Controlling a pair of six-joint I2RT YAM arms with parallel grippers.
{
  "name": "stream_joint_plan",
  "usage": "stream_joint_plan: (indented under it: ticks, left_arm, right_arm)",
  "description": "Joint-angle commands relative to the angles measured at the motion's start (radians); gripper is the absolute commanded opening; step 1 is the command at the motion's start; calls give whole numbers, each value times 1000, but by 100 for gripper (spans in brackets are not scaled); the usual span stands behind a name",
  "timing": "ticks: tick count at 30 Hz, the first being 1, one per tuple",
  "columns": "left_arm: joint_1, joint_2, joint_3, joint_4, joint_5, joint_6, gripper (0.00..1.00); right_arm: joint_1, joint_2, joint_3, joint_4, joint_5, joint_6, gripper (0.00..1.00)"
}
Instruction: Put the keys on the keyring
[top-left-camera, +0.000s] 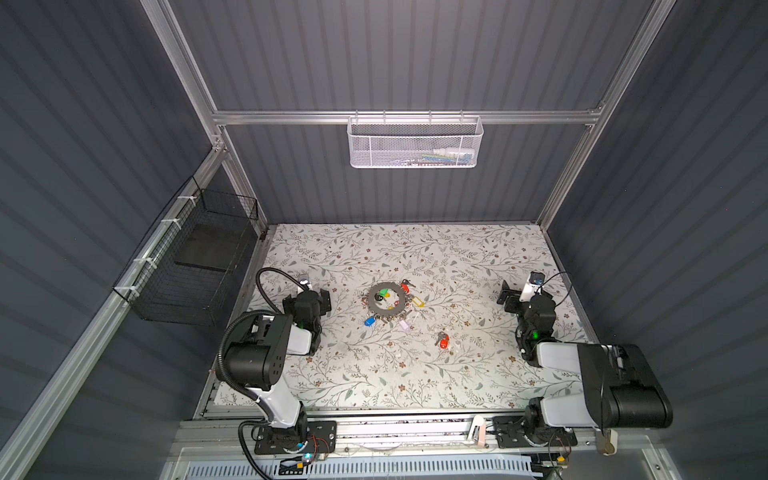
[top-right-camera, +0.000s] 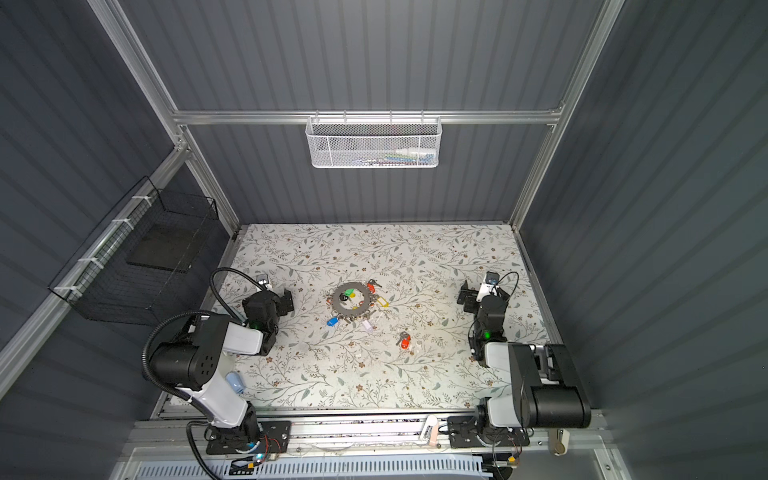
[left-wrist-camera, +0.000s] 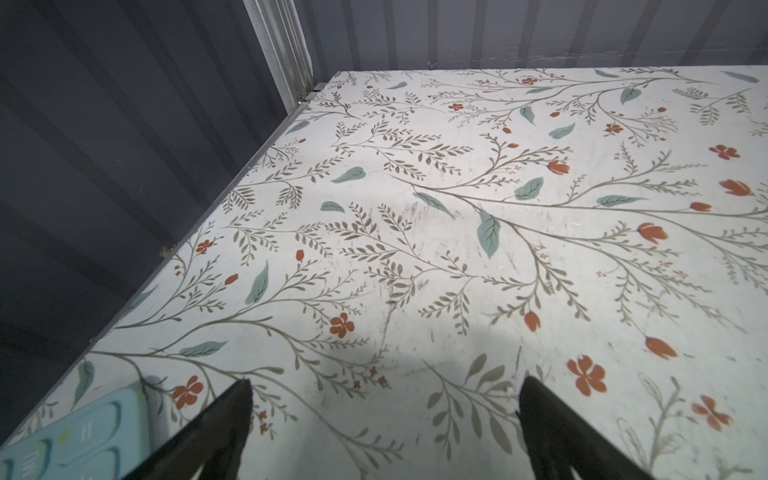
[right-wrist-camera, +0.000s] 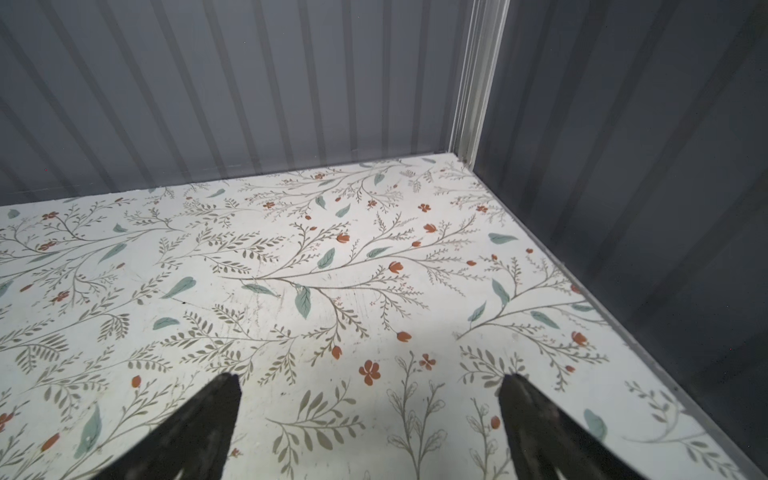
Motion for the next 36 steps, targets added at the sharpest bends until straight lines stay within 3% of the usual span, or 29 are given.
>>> stream_joint_plan:
  ticks: [1, 4, 6, 8, 10, 13, 17, 21, 24, 27, 30, 36]
  left_arm:
    - [-30, -111, 102, -230, -154, -17, 100]
    - [-59, -187, 135, -359, -235, -99, 100]
    - [-86, -248, 155, -490, -208, -186, 100]
    - [-107, -304, 171, -587, -143, -245, 100]
    - [-108, -364, 200, -721, -69, -337, 100]
    - [-108, -447, 217, -851, 146, -440, 100]
    - [-130, -486, 286, -1049, 312, -483, 100]
    - [-187, -441, 365, -1213, 426, -477, 99]
    - [-252, -394, 394, -1250, 496, -454, 89]
    - [-345, -327, 441, -1279, 495, -427, 81]
    - [-392, -232, 508, -1327, 524, -415, 72]
    - [-403, -122, 548, -1286, 580, -439, 62]
  right_arm:
    - [66, -153, 68, -206, 116, -14, 99]
    - [69, -289, 135, -406, 131, 250, 99]
    - [67, -361, 164, -490, 94, 373, 99]
    - [59, -403, 167, -509, 56, 440, 99]
    - [47, -452, 145, -536, 102, 596, 99]
    - [-13, -508, 54, -447, -39, 785, 99]
    - [14, -469, 188, -780, -204, 769, 99]
    - [103, -471, 197, -872, -273, 699, 99]
    - [224, -441, 171, -833, -263, 623, 99]
    - [333, -353, 144, -721, -272, 596, 99]
    - [368, -242, 164, -658, -361, 597, 99]
    - [408, -135, 162, -577, -394, 607, 99]
